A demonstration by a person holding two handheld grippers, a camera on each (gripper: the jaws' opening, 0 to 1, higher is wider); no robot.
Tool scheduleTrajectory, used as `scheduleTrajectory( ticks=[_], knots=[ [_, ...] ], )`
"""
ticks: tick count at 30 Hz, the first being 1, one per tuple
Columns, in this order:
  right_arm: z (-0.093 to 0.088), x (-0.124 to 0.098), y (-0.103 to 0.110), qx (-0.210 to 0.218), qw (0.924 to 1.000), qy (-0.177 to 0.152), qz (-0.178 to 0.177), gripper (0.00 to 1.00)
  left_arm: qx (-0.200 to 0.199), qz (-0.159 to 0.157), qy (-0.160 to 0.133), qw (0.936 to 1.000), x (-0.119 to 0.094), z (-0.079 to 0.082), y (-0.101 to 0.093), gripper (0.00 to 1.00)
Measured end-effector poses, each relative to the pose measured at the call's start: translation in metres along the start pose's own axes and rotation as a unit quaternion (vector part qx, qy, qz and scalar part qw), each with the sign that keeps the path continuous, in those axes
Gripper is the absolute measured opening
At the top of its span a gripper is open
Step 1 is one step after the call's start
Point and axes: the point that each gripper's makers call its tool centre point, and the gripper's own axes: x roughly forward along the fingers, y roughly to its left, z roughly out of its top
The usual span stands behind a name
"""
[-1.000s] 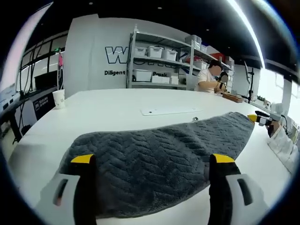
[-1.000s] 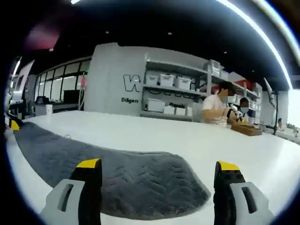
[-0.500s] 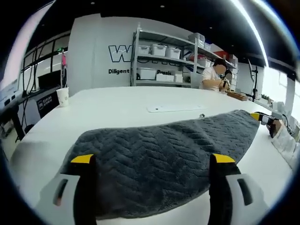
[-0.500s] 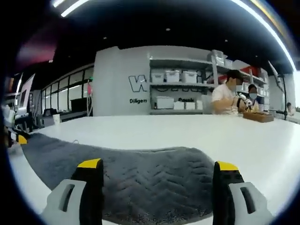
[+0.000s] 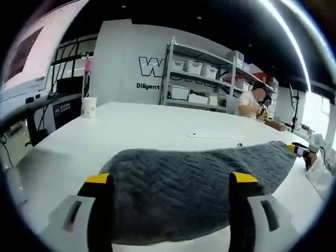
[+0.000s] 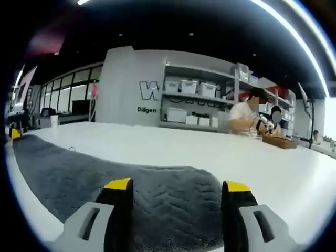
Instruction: Open the folded towel by lifting each exposed corner and separating the folded layers until the towel lies flat within the target outline without major curled edges
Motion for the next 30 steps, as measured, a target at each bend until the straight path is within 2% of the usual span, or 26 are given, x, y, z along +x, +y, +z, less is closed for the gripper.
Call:
scheduleTrajectory(
  ticks=[4, 7, 12, 16, 20, 25, 28, 30],
  knots=[
    [0.002, 0.001, -0.012, -0.003, 0.9999, -0.008, -0.007, 0.6, -0.007, 0.039, -0.01, 0.9992, -0.004, 0.0, 0.027, 0.82],
    [0.001, 0.004, -0.02, -0.006, 0.9999, -0.009, -0.013, 0.56, -0.024, 0.037, -0.021, 0.9988, -0.004, 0.0, 0.035, 0.81],
    [0.005, 0.008, -0.029, 0.001, 0.9997, -0.022, -0.011, 0.54, -0.015, 0.057, -0.032, 0.9977, -0.002, 0.002, 0.052, 0.73],
    [0.008, 0.016, -0.038, -0.009, 0.9994, -0.032, -0.014, 0.55, -0.011, 0.054, -0.041, 0.9976, -0.003, 0.008, 0.053, 0.71],
    [0.008, 0.024, -0.036, -0.011, 0.9994, -0.032, 0.009, 0.49, -0.005, 0.052, -0.039, 0.9979, -0.002, 0.01, 0.055, 0.69],
    [0.008, 0.025, -0.035, -0.013, 0.9991, -0.031, 0.025, 0.4, 0.0, 0.067, -0.031, 0.9973, -0.001, 0.007, 0.064, 0.7],
    [0.009, 0.028, -0.036, -0.006, 0.9985, -0.036, 0.04, 0.35, 0.011, 0.075, -0.029, 0.9967, 0.001, 0.007, 0.068, 0.67],
    [0.011, 0.031, -0.035, 0.0, 0.9974, -0.042, 0.058, 0.28, 0.019, 0.079, -0.028, 0.9963, 0.002, 0.008, 0.07, 0.64]
  ],
)
